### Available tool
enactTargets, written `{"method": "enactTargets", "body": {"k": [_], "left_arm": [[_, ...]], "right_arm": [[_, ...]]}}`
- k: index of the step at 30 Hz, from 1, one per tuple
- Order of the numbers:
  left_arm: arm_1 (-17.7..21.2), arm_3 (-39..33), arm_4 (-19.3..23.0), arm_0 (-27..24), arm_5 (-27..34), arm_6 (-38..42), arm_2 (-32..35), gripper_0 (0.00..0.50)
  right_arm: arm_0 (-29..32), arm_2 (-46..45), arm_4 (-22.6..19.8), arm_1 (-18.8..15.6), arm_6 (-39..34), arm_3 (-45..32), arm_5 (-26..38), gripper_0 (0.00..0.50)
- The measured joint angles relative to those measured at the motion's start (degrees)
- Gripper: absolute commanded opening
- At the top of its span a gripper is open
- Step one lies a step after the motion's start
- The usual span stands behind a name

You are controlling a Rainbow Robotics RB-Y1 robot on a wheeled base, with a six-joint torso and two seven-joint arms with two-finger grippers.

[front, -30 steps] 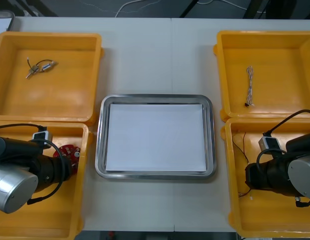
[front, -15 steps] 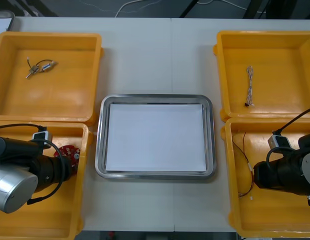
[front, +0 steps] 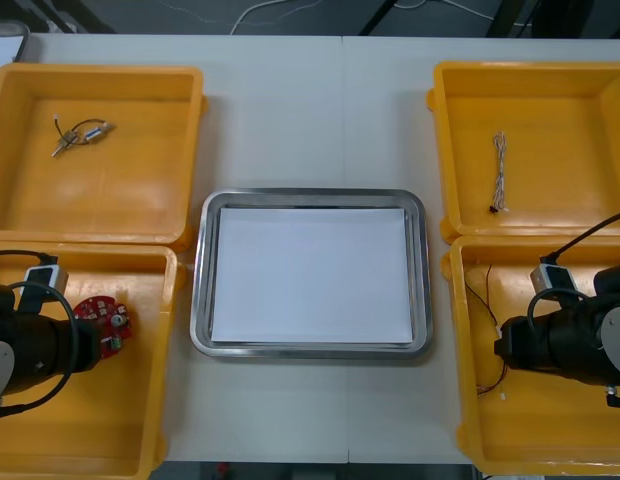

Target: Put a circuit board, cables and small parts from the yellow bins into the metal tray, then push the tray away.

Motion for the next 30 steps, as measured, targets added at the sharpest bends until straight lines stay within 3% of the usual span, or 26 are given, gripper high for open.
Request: {"method": "enactTargets", "body": {"k": [4, 15, 16, 17, 18, 19, 20, 21, 27, 29, 30], "left_arm": [[0.22, 0.01, 1.75, 1.55, -0.08, -4.74, 2.42, 0.036], [0.33, 0.04, 2.07, 6.61, -3.69, -4.73, 5.22, 0.038], [0.33, 0.09, 2.06, 6.98, -4.23, -4.74, 5.31, 0.037], [0.33, 0.24, 2.04, 7.44, -5.10, -4.74, 5.35, 0.037], [0.33, 0.47, 2.04, 7.75, -5.93, -4.74, 5.35, 0.037], [0.33, 0.91, 2.04, 7.98, -6.81, -4.75, 5.35, 0.035], [0.33, 1.38, 2.04, 8.13, -7.42, -4.76, 5.35, 0.037], [0.33, 1.82, 2.04, 8.21, -7.93, -4.77, 5.35, 0.036], [0.36, 3.49, 2.04, 8.23, -9.67, -5.63, 5.35, 0.036], [0.42, 3.64, 2.04, 8.23, -10.03, -6.92, 5.35, 0.079], [0.48, 3.67, 2.04, 8.23, -10.13, -7.73, 5.35, 0.157]], "right_arm": [[0.00, 1.12, 0.37, 0.00, 0.00, 1.86, -2.00, 0.500], [0.22, 2.12, 1.98, 0.09, 0.00, 3.44, -4.19, 0.487], [0.26, 2.12, 2.04, 0.09, 0.00, 3.44, -4.24, 0.423], [0.29, 2.12, 2.17, 0.09, 0.00, 3.44, -4.25, 0.423], [0.31, 2.12, 2.32, 0.09, 0.00, 3.44, -4.25, 0.278], [0.35, 2.12, 2.47, 0.09, 0.00, 3.44, -4.25, 0.083], [0.38, 2.12, 2.53, 0.09, 0.00, 3.44, -4.25, 0.029], [0.40, 2.12, 2.54, 0.09, 0.00, 3.44, -4.26, 0.000], [0.44, 2.12, 2.54, 0.09, 0.01, 3.41, -4.27, 0.000], [0.44, 2.12, 2.54, 0.09, 0.01, 3.32, -4.27, 0.000], [0.44, 2.12, 2.54, 0.09, 0.01, 3.15, -4.25, 0.000]]}}
